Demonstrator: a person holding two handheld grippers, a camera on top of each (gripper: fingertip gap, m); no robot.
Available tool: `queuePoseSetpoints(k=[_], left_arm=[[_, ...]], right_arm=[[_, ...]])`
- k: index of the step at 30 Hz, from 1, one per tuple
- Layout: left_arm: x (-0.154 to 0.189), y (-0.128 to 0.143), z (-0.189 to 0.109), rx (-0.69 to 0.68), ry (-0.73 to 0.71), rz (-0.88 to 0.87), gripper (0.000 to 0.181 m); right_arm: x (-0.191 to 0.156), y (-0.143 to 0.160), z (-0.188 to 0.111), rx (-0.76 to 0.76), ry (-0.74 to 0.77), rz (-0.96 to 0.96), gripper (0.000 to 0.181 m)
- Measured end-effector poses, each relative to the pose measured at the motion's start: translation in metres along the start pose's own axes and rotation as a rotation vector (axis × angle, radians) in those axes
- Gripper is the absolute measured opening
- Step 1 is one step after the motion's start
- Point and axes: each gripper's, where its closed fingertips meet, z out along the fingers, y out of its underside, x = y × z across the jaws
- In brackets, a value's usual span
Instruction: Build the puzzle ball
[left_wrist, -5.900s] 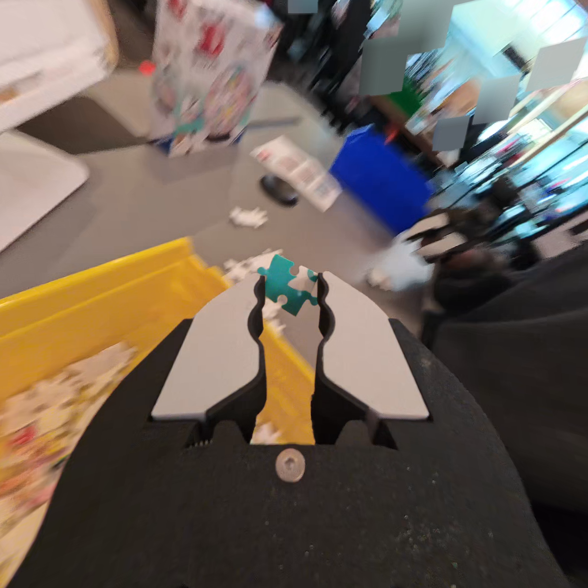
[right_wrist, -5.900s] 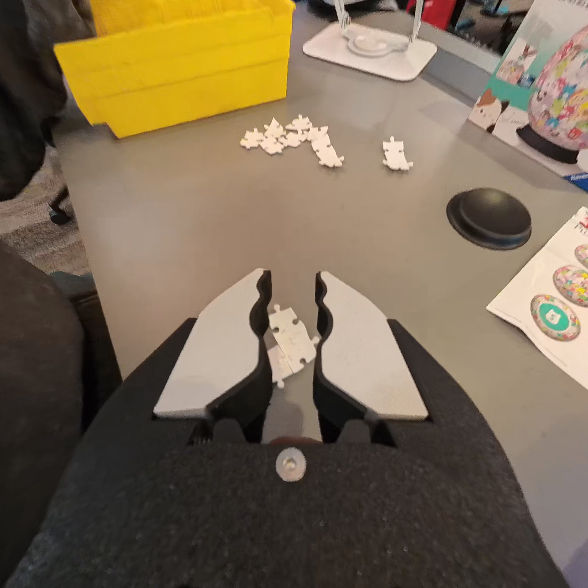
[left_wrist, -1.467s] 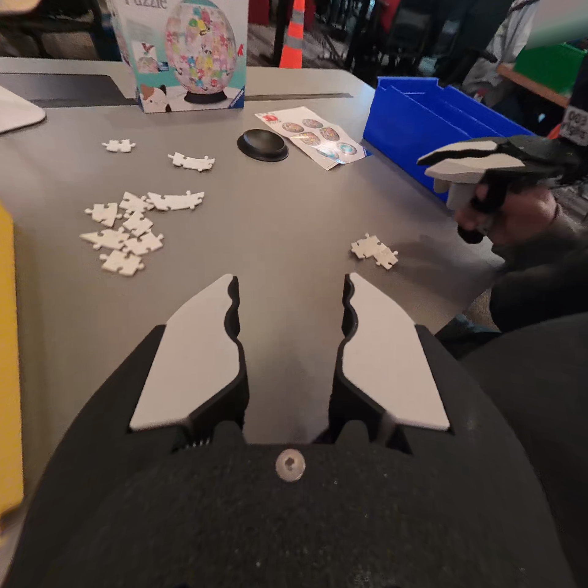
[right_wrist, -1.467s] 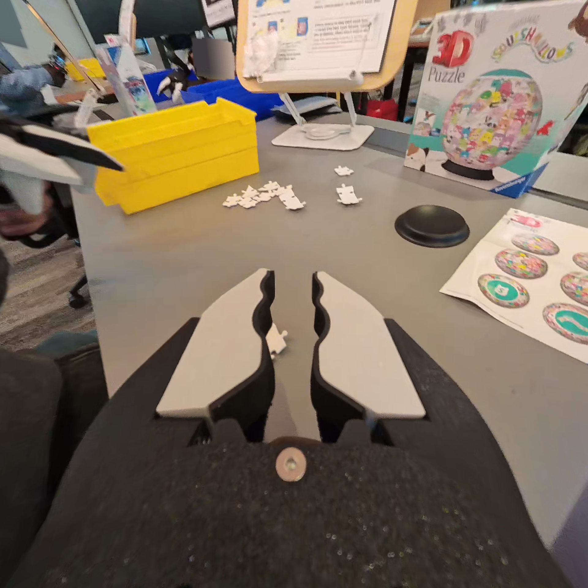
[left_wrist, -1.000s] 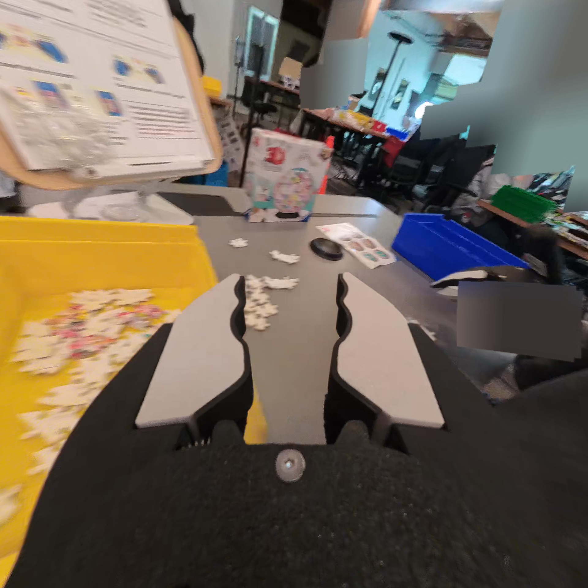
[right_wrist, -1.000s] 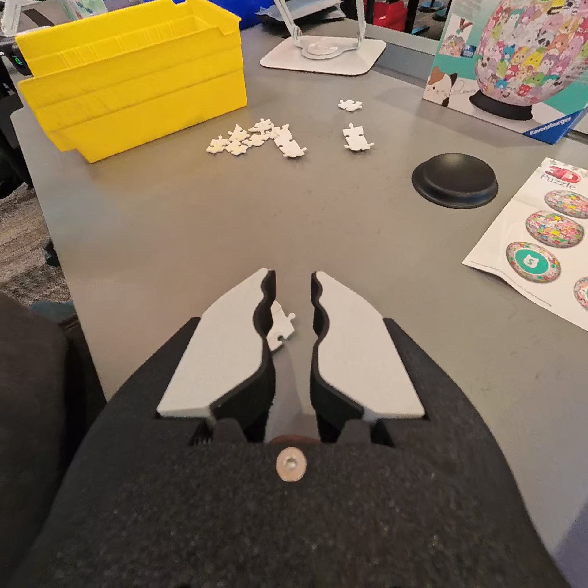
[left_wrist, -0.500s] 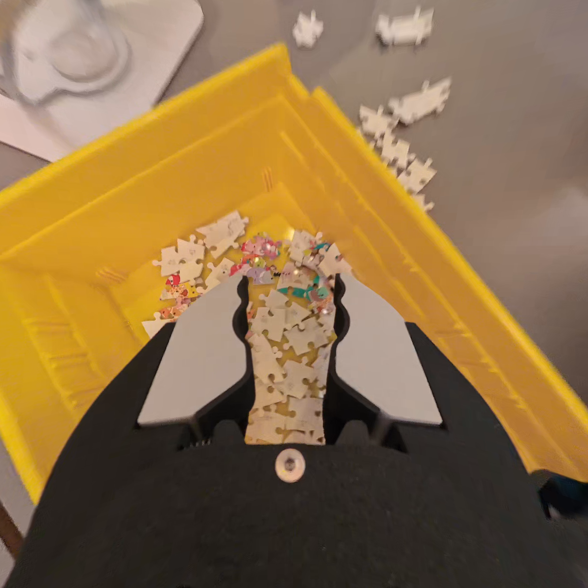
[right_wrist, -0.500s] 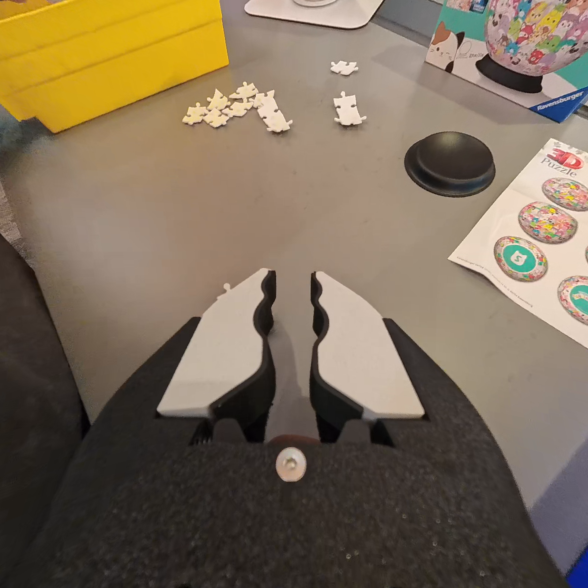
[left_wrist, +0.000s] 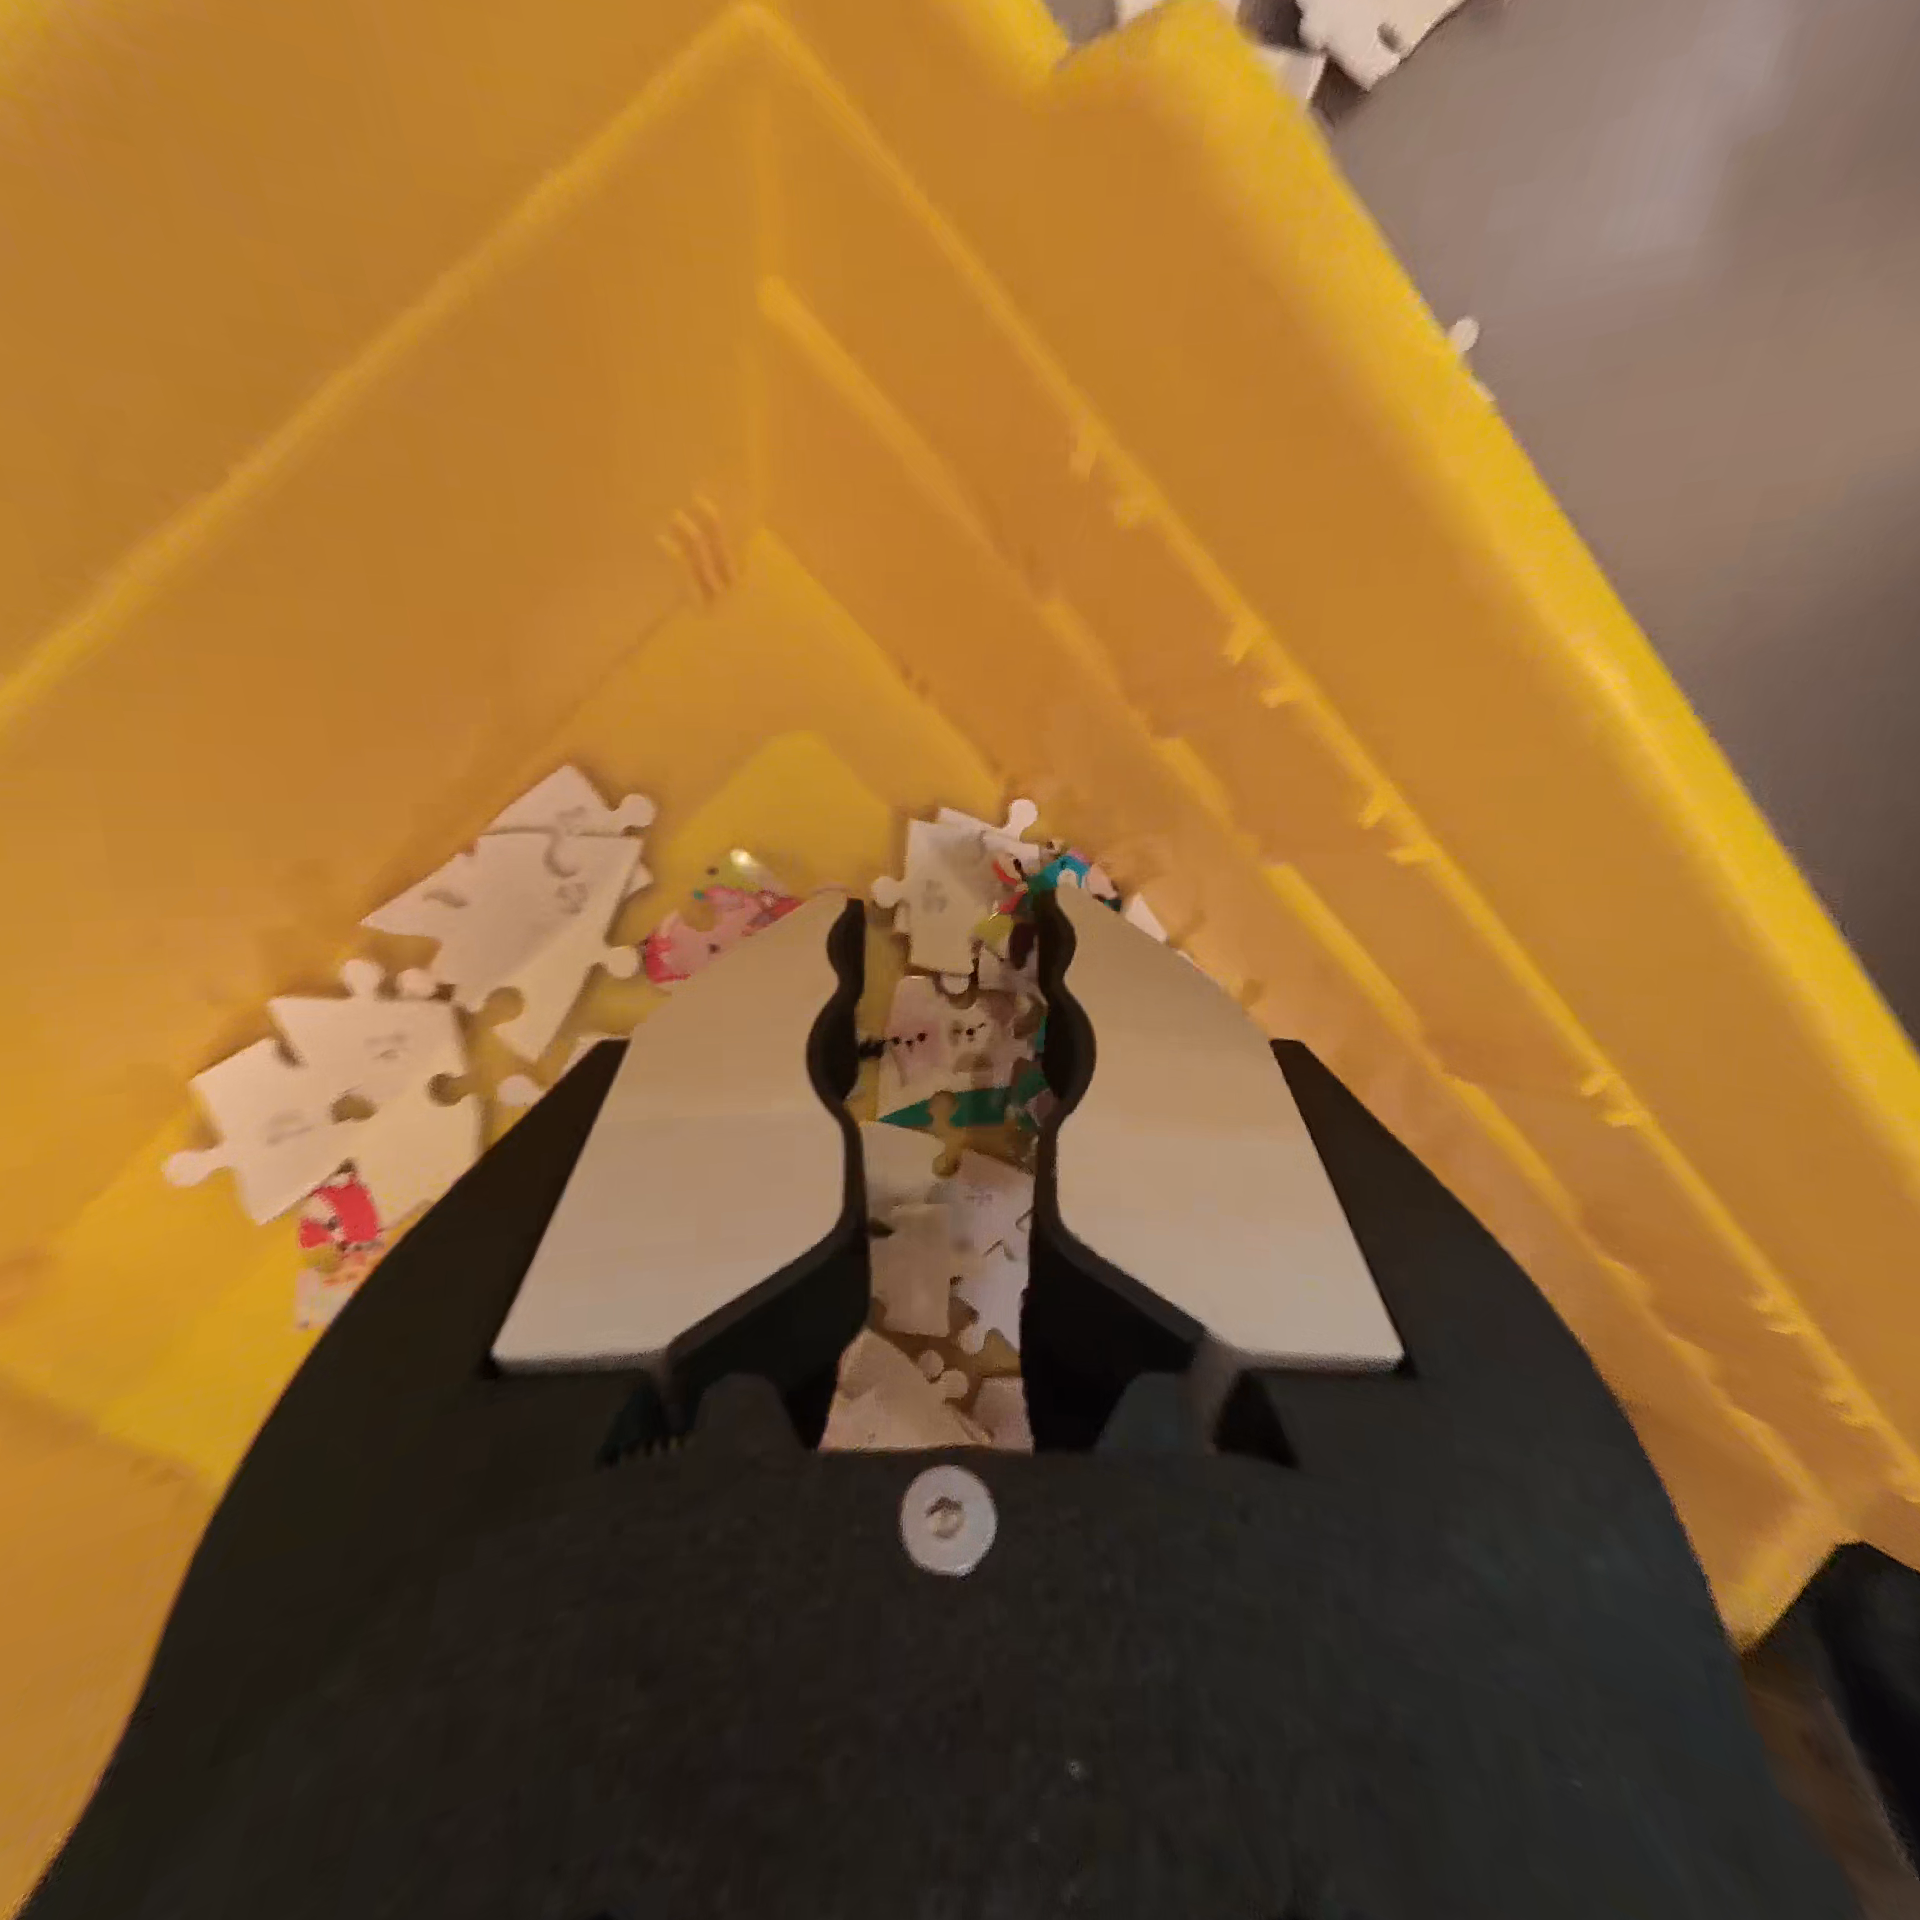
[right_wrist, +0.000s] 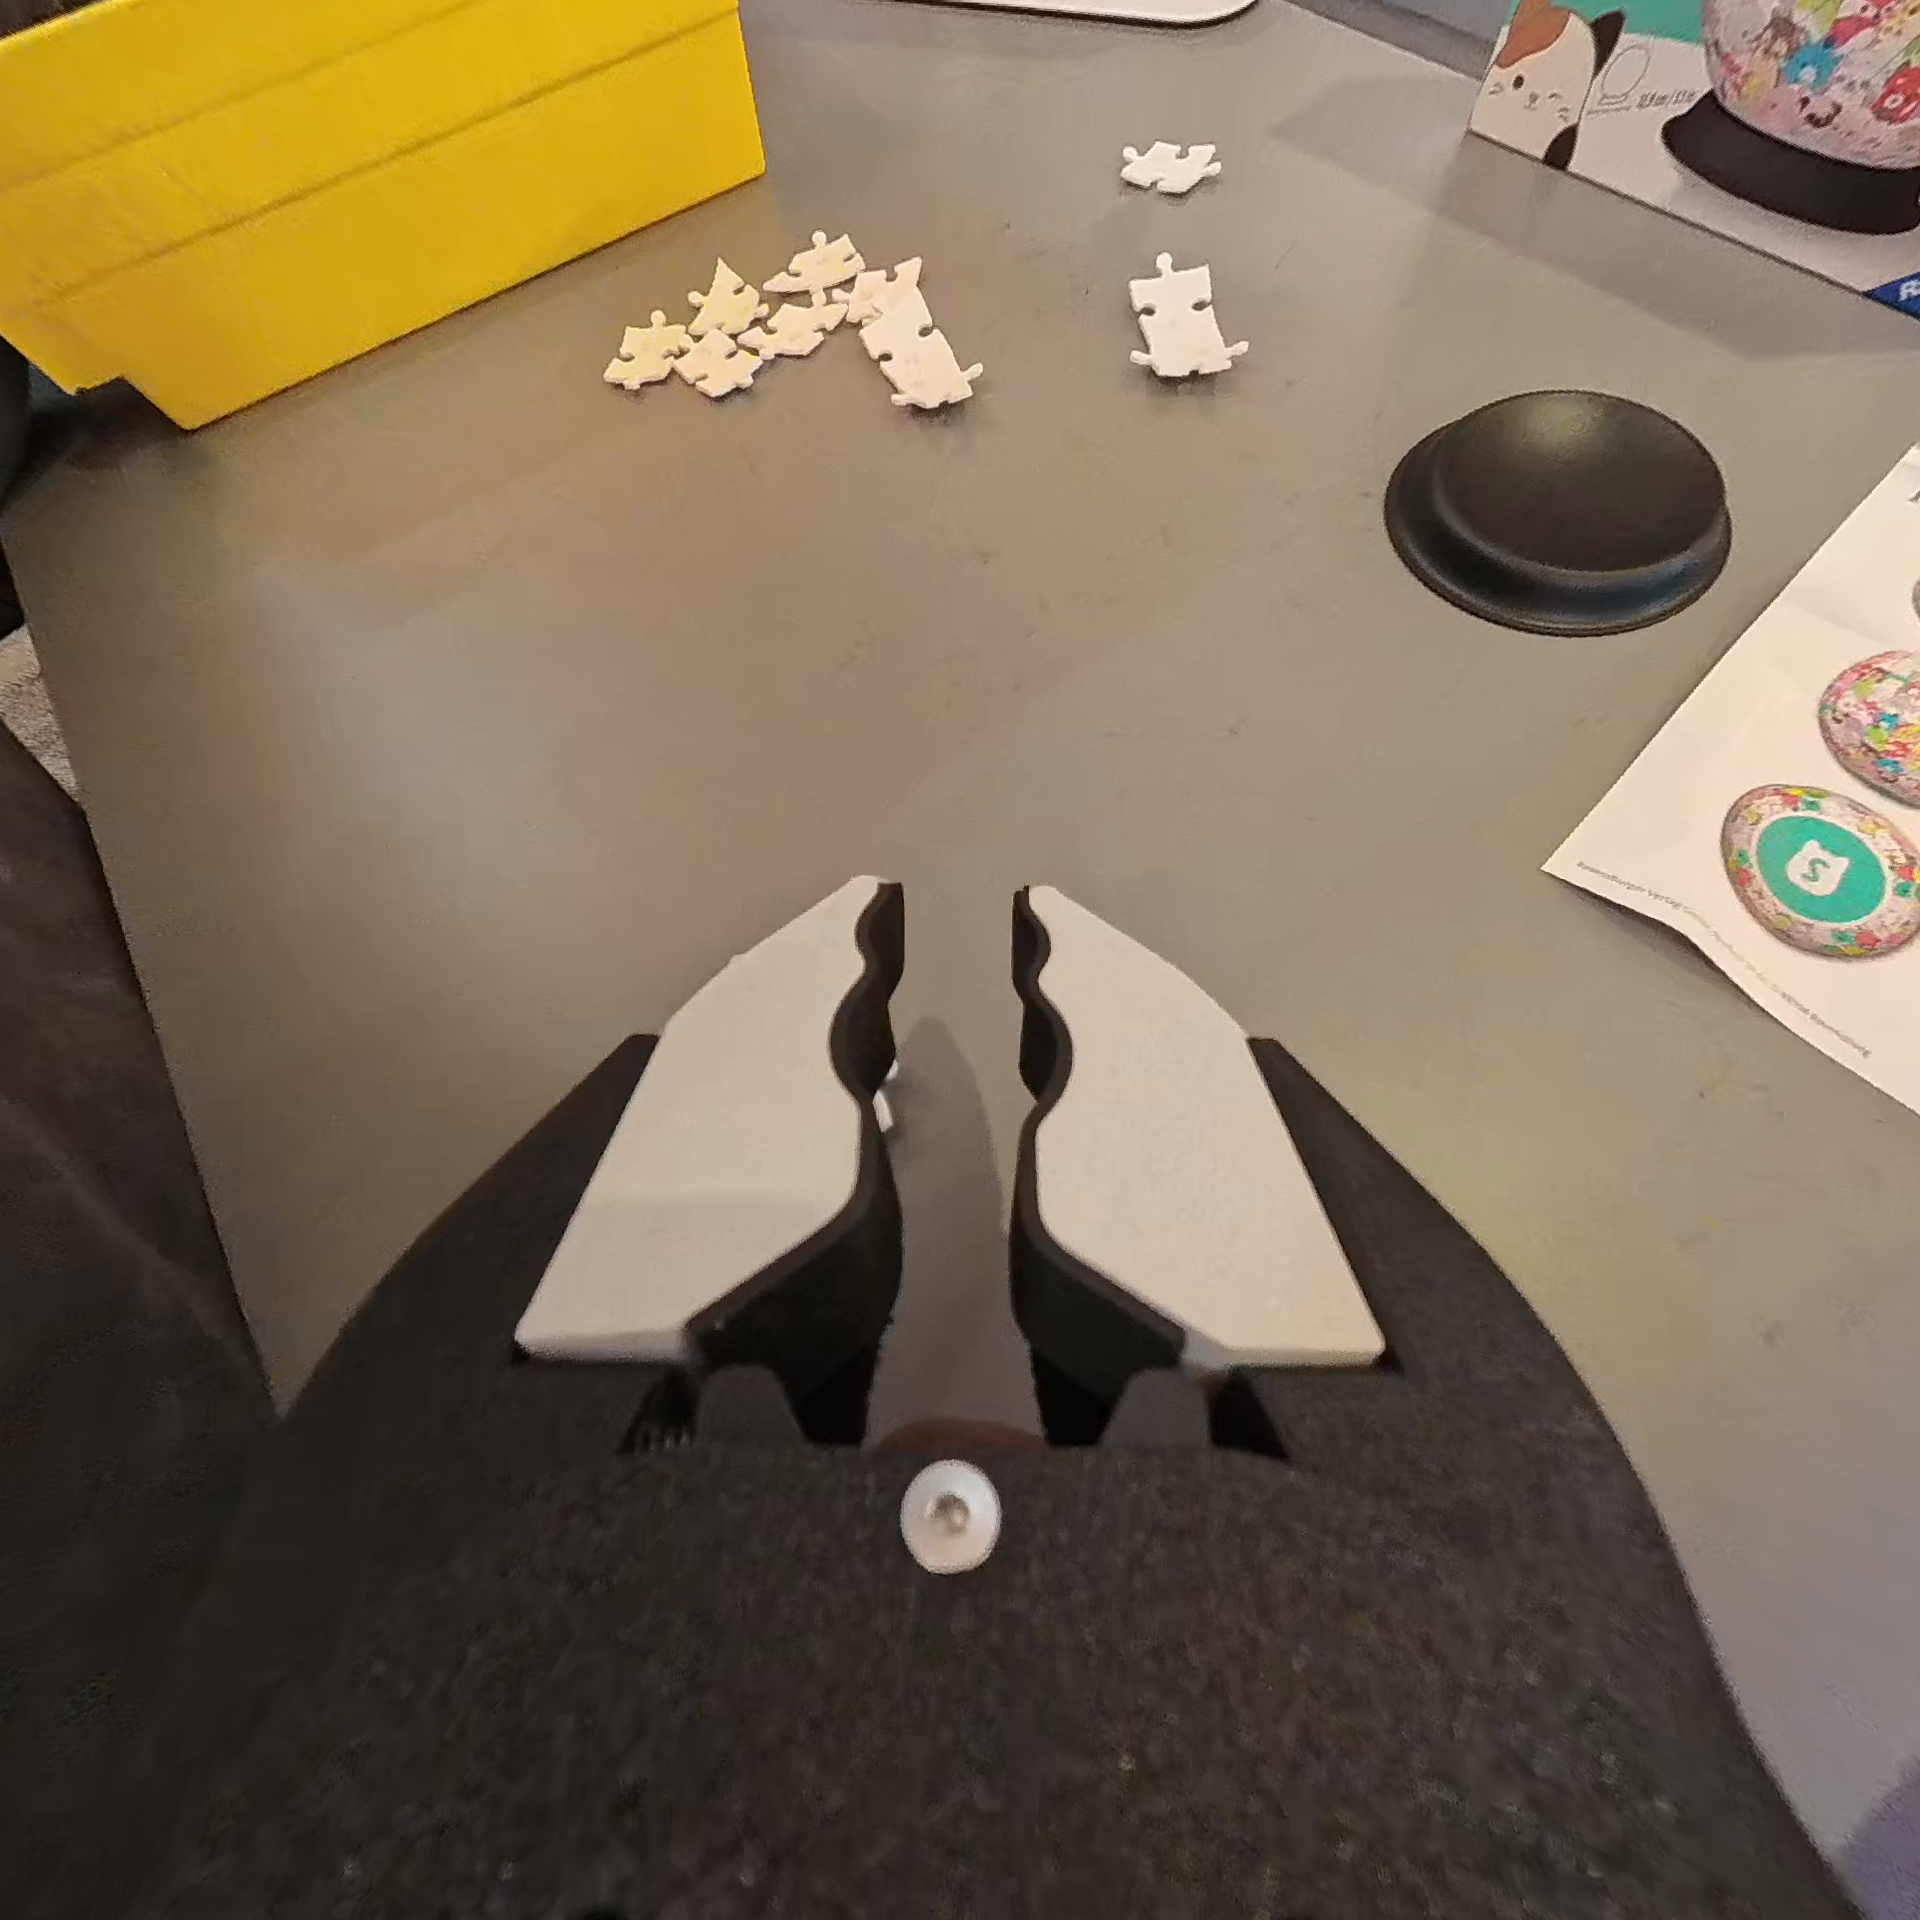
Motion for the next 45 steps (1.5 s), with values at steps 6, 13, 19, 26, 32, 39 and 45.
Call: queuePoseSetpoints(k=[6, 13, 19, 26, 32, 39, 45], left_arm=[[0.001, 0.003, -0.005, 0.009, 0.029, -0.035, 0.006], [-0.006, -0.005, -0.044, 0.138, -0.085, -0.035, 0.003], [-0.016, 0.0, -0.059, 0.175, -0.138, -0.096, 0.004], [-0.044, 0.012, -0.035, 0.107, -0.213, -0.163, 0.006], [-0.052, 0.016, -0.044, 0.072, -0.308, -0.163, 0.005], [-0.053, 0.028, -0.046, 0.033, -0.358, -0.178, 0.022], [-0.041, 0.024, -0.039, 0.049, -0.329, -0.119, 0.044]], right_arm=[[0.0, -0.003, 0.001, -0.002, -0.01, -0.008, 0.019], [-0.005, -0.008, 0.003, -0.004, -0.016, -0.034, 0.019], [-0.01, -0.011, 0.002, -0.006, -0.016, -0.051, 0.019], [-0.015, -0.014, 0.002, -0.004, -0.017, -0.075, 0.018], [-0.012, -0.013, -0.001, -0.002, -0.012, -0.069, 0.018], [-0.013, -0.007, 0.0, -0.002, -0.024, -0.06, 0.018], [-0.014, -0.003, 0.0, -0.001, -0.024, -0.053, 0.018]])
